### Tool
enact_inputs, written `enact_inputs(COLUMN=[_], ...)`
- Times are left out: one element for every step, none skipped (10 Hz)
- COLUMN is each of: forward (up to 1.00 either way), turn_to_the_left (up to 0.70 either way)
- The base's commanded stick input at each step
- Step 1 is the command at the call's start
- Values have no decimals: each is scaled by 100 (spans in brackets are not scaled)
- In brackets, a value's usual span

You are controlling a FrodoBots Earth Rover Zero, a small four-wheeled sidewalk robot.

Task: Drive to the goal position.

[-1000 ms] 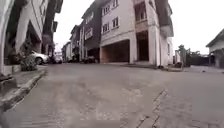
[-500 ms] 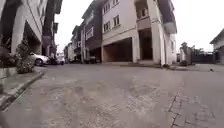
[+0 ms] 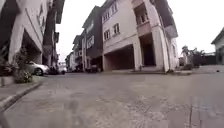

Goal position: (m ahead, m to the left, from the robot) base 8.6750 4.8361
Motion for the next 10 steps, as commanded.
enact_inputs(forward=[70, 70, 70, 70, 70, 70, 70, 70, 70, 70], turn_to_the_left=[0, 0, 0, 0, 0, 0, 0, 0, 0, 0])
